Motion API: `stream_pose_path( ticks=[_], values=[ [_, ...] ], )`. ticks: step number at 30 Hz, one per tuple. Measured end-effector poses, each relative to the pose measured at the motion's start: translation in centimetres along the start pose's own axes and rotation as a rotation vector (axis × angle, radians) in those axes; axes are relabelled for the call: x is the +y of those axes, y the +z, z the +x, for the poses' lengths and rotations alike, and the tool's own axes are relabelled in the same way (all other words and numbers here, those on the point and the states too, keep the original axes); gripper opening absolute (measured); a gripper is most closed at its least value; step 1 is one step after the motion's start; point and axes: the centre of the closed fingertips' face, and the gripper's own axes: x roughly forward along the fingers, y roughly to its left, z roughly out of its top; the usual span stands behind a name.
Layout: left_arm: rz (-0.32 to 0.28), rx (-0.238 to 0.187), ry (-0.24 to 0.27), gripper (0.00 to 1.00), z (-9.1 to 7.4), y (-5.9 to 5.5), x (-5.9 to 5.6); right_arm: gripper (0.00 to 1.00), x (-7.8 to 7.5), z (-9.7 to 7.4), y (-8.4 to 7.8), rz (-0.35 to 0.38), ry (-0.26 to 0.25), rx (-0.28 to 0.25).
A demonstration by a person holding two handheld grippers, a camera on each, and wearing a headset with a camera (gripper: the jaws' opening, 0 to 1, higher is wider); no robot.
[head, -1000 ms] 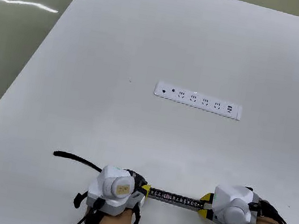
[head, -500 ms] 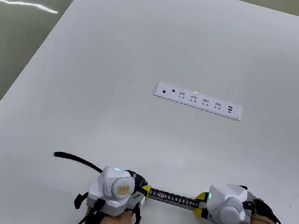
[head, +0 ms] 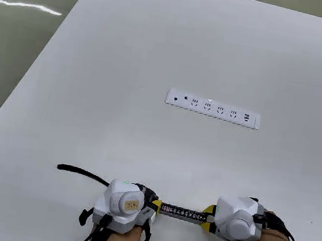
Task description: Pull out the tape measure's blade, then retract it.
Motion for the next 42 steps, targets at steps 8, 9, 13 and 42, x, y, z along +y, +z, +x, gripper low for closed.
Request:
stream_pose_path(
  ticks=[8,9,13,42],
  values=[
    [0.001,0.000,-0.001,0.60,0.0,0.0,0.0,0.12,0.1,0.3,0.7,-0.003,0.001,-0.010],
    [0.001,0.000,-0.001,0.60,0.0,0.0,0.0,0.12,0.1,0.3,0.8,-0.003,0.001,-0.012],
    [0.002,0.001,-0.001,0.60,0.0,0.0,-0.1,0.12,0.1,0.5,1.1,-0.002,0.001,-0.017],
    [0.001,0.004,-0.004,0.60,0.0,0.0,0.0,0.12,0.3,2.3,4.6,-0.010,0.007,-0.062]
  ],
)
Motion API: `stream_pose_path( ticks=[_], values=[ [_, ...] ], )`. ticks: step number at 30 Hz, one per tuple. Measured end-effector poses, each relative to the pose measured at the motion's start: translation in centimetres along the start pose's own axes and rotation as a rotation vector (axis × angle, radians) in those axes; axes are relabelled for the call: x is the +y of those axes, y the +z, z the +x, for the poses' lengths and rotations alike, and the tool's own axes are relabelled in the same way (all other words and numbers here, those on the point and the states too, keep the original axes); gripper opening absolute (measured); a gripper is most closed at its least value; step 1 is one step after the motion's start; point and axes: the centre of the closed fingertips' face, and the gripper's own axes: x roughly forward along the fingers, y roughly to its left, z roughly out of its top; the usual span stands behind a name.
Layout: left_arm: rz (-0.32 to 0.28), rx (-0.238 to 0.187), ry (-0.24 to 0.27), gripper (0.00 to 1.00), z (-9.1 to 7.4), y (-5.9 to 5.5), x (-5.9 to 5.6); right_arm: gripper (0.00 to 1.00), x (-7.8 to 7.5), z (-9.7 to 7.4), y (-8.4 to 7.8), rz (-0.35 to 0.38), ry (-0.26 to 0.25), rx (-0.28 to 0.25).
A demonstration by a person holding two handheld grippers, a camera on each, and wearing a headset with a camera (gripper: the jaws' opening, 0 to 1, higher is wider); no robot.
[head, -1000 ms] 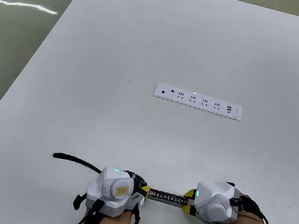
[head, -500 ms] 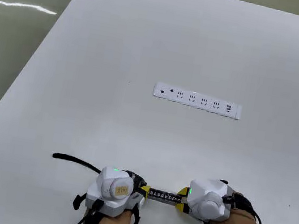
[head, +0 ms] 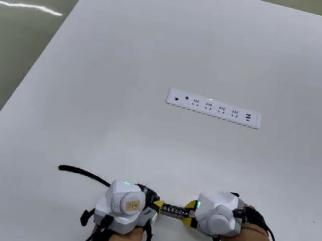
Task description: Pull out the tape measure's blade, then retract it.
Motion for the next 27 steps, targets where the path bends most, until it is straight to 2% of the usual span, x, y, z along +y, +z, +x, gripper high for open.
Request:
stream_pose_path(
  ticks=[27],
  values=[
    [-0.001,0.001,-0.006,0.60,-0.3,-0.1,-0.1,0.12,0.1,1.7,2.4,-0.010,0.009,-0.046]
  ],
)
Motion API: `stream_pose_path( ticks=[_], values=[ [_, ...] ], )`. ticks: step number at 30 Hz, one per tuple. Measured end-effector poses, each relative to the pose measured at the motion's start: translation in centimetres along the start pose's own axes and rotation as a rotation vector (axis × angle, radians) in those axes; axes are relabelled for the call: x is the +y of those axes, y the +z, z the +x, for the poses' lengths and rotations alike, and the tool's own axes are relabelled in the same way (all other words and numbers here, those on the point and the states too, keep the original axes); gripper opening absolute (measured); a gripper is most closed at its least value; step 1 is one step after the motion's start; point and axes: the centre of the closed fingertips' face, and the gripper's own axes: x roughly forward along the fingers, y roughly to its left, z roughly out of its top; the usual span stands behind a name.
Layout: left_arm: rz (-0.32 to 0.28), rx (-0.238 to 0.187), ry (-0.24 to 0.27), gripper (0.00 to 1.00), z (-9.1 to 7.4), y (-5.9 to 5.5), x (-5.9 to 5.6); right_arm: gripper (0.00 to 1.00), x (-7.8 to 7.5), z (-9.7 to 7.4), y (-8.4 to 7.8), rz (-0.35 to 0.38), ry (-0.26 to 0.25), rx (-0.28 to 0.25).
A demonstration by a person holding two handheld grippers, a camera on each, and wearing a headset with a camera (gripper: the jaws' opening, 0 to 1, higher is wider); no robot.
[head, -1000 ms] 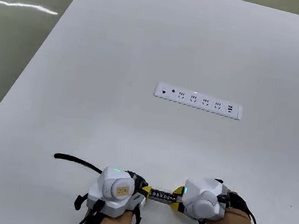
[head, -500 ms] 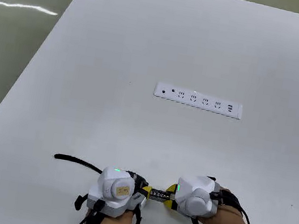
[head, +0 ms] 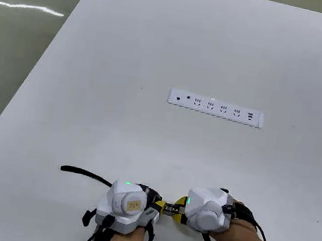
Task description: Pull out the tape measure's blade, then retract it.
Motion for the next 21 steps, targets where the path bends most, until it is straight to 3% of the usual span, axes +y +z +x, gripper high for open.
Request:
stream_pose_path(
  ticks=[21],
  values=[
    [0.000,0.004,-0.003,0.60,0.1,0.0,0.0,0.12,0.1,0.8,1.1,-0.010,0.008,-0.011]
  ],
)
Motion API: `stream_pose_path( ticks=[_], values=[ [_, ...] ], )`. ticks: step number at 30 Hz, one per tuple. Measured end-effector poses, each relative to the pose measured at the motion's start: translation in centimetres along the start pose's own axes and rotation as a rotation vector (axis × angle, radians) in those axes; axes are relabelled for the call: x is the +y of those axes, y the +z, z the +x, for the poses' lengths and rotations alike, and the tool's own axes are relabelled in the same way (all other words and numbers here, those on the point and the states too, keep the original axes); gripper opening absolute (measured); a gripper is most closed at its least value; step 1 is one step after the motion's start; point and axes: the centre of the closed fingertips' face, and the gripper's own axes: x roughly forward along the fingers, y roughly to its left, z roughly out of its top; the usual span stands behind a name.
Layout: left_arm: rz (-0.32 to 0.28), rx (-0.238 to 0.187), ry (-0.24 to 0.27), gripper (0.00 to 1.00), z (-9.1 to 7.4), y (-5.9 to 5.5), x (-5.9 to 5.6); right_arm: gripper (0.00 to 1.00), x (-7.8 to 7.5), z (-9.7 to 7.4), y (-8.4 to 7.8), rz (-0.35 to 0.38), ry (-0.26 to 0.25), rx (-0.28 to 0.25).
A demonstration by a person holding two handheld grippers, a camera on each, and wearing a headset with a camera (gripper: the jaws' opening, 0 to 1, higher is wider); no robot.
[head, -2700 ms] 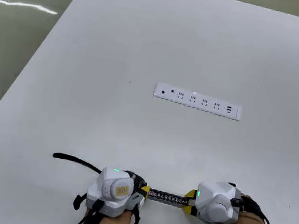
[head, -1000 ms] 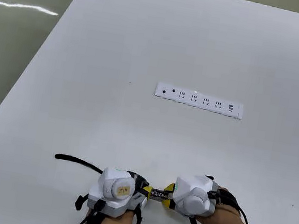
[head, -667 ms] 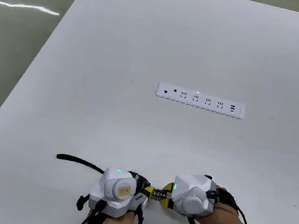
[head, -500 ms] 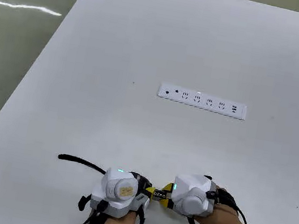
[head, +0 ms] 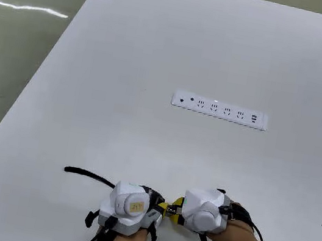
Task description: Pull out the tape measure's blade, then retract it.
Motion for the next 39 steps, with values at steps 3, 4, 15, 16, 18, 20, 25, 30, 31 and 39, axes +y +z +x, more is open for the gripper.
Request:
stream_pose_path(
  ticks=[3,4,15,16,18,20,25,30,31,39],
  values=[
    [0.000,0.000,0.000,0.60,-0.1,0.0,0.0,0.12,0.0,0.1,0.1,-0.002,0.000,-0.002],
    [0.000,0.001,0.000,0.60,0.0,0.0,0.0,0.12,0.0,0.2,0.2,-0.001,0.000,-0.004],
    [-0.004,0.000,-0.002,0.60,0.0,0.0,0.0,0.12,0.0,0.4,0.6,-0.007,-0.002,-0.014],
    [-0.002,0.001,-0.002,0.60,0.0,0.0,0.0,0.12,-0.1,0.4,0.6,-0.007,-0.003,-0.014],
    [-0.005,0.001,-0.002,0.60,0.0,0.1,0.0,0.12,-0.1,0.5,0.7,-0.007,-0.003,-0.017],
    [-0.005,0.000,-0.002,0.60,0.0,0.0,0.0,0.12,-0.1,0.5,0.7,-0.005,-0.005,-0.018],
    [-0.005,0.001,-0.002,0.60,0.1,0.0,0.0,0.12,-0.1,0.7,0.8,-0.002,-0.006,-0.024],
    [-0.006,0.002,-0.003,0.60,0.0,0.0,0.0,0.12,-0.1,0.8,0.9,-0.004,-0.004,-0.027],
    [-0.006,0.002,-0.004,0.60,0.0,0.0,0.0,0.12,-0.1,0.8,0.9,-0.005,-0.003,-0.027],
    [-0.007,0.003,-0.005,0.60,-0.1,0.0,0.0,0.12,-0.1,0.9,1.2,-0.011,-0.001,-0.029]
  ],
)
